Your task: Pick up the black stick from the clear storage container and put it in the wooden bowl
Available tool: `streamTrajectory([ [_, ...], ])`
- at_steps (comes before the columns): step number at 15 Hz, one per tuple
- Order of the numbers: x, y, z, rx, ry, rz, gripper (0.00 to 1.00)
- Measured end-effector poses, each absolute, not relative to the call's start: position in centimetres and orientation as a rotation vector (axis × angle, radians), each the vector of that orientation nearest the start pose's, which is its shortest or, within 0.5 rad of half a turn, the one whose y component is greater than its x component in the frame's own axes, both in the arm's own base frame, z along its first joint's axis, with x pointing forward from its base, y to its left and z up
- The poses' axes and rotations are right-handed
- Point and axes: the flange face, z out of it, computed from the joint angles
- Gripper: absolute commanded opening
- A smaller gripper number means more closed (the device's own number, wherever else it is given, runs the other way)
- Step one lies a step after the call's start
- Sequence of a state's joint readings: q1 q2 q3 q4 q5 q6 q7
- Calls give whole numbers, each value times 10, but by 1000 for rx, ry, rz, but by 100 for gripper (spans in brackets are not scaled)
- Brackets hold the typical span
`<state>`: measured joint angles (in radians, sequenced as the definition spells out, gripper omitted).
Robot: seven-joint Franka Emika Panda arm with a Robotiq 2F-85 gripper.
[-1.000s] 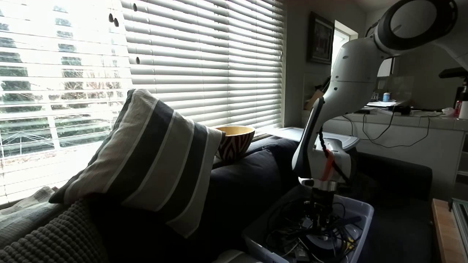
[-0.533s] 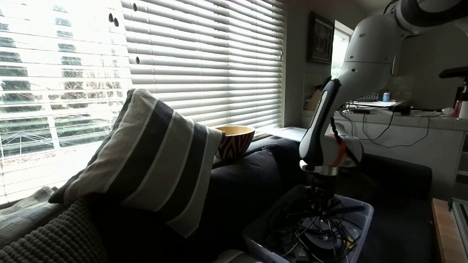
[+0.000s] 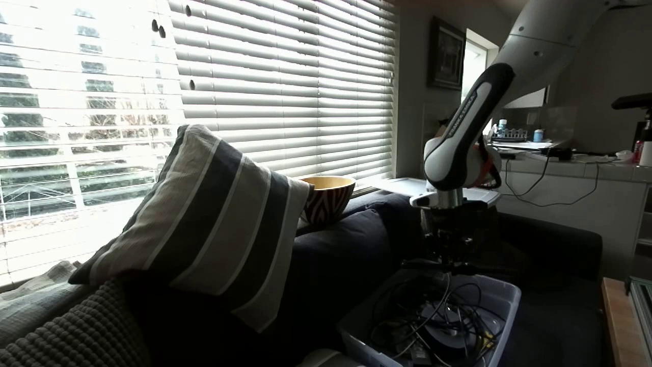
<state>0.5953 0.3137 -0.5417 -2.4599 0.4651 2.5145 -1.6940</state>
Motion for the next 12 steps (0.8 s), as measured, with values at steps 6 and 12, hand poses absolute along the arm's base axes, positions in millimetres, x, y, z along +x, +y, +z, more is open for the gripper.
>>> streamTrajectory([
  [6,491,-3,285,-2279,-1957,39,6],
  [12,508,-11,308,-2267,-2105,54,22],
])
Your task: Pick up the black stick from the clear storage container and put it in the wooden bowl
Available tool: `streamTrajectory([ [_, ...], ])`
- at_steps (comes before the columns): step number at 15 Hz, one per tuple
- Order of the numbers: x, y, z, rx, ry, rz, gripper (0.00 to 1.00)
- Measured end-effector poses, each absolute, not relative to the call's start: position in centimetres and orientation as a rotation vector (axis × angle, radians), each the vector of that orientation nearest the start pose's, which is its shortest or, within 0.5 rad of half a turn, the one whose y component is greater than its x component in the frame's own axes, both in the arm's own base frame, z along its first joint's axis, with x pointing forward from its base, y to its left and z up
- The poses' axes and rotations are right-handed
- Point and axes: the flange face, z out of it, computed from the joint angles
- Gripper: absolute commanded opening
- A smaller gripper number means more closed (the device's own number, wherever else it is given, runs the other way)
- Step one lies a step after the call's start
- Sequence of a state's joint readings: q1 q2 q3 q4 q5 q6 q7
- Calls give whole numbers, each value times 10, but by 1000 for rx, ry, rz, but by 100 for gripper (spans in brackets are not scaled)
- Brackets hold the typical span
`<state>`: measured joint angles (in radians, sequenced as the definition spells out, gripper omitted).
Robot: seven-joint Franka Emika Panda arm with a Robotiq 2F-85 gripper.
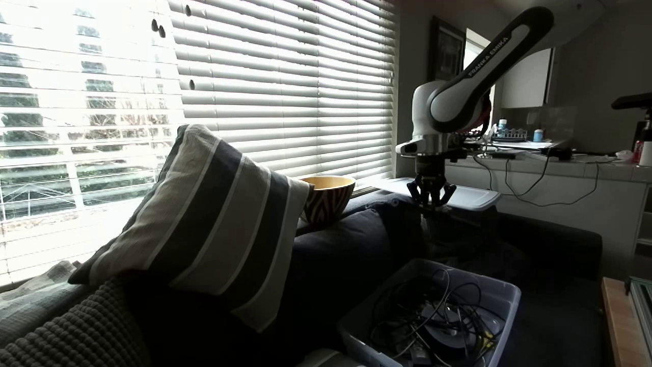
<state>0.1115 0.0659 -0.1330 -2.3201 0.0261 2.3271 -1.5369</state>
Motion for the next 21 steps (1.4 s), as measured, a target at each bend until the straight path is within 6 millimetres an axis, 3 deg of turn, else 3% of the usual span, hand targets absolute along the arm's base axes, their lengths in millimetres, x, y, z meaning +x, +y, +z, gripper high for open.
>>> streamTrajectory([
  [4,508,-11,308,-2267,-2103,53,22],
  [5,508,-11,308,-2267,-2103,53,6],
  [9,514,-8,315,-2265,-2130,39,6],
  [12,543,9,363,-2256,-2294,-39,6],
  [16,572,50,437,-2180,-2543,-187,6],
  [18,579,69,458,-2086,-2667,-239,6],
  [21,589,92,474,-1913,-2847,-303,6],
])
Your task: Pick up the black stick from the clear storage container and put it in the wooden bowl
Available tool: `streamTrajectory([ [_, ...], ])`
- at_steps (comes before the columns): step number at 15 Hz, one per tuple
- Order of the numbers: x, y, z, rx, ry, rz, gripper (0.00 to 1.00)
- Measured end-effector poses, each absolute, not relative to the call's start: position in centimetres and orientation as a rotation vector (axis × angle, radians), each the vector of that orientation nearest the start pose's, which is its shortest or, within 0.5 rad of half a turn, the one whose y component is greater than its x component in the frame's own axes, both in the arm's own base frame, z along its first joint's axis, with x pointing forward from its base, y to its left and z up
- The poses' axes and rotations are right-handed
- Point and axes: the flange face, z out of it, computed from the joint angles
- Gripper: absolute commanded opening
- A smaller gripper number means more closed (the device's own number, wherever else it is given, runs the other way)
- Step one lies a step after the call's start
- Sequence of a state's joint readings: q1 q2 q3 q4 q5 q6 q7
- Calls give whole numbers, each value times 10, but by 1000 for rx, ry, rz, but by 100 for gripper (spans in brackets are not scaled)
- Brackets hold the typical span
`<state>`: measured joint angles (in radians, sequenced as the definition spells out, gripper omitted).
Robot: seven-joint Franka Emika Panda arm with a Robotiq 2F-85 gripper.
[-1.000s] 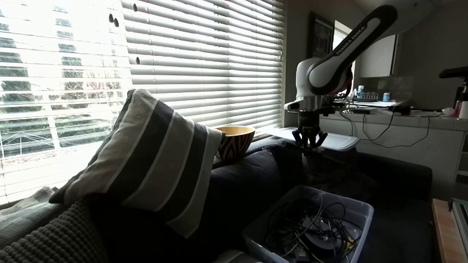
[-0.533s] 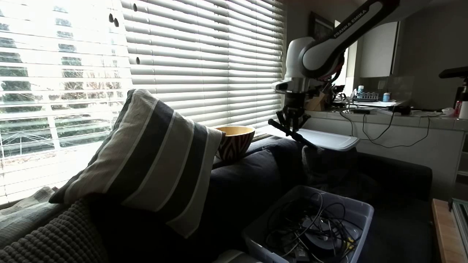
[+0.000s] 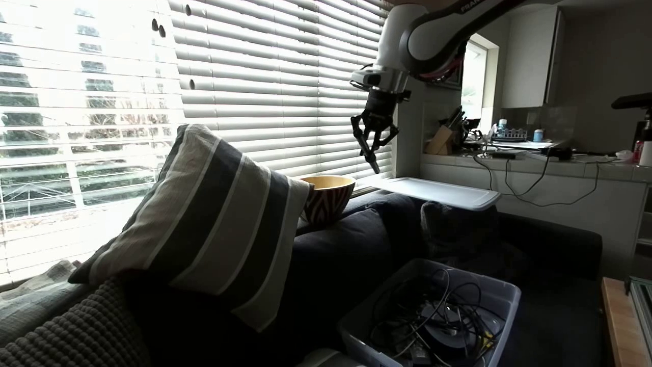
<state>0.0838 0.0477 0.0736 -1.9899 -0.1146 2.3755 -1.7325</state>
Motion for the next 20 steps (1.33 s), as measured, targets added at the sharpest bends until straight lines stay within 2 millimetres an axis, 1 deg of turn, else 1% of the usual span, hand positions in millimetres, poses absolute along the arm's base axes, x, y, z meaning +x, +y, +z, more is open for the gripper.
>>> streamTrajectory([
  [3,601,103,478,1393,2413,273,6],
  [6,615,105,481,1250,2456,278,6],
  [8,625,104,479,1173,2482,282,6],
  [11,640,99,471,1112,2526,307,6],
  [16,663,89,449,1069,2578,345,6],
  [20,680,78,443,1053,2584,373,6],
])
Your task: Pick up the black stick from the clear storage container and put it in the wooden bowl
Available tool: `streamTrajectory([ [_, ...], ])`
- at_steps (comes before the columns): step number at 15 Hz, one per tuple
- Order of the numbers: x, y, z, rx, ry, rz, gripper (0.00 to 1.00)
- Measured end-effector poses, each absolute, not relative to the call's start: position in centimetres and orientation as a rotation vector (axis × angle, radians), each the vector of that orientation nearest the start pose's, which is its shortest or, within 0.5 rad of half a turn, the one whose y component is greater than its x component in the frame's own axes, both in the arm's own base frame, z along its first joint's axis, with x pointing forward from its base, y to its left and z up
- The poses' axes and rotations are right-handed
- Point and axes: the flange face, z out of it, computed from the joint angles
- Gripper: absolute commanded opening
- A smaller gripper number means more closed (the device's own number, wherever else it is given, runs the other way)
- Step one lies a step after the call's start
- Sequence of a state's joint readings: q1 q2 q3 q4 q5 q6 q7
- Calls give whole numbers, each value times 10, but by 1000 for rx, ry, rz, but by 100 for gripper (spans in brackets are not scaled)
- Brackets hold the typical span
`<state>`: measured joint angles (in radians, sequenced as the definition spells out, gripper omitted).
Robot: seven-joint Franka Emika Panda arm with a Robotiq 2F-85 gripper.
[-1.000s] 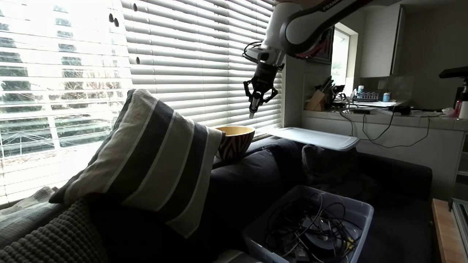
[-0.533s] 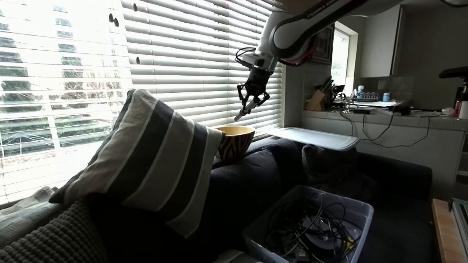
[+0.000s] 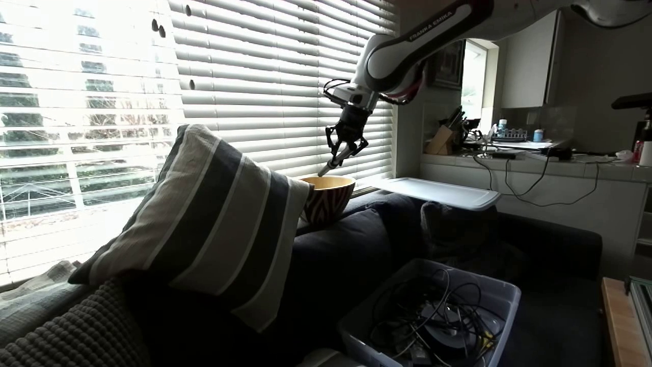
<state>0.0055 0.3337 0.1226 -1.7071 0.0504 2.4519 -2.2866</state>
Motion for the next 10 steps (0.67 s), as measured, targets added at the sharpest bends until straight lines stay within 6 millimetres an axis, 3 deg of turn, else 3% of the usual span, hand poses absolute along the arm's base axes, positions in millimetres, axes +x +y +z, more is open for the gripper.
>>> streamTrajectory([
  [10,704,64,412,1079,2609,435,6],
])
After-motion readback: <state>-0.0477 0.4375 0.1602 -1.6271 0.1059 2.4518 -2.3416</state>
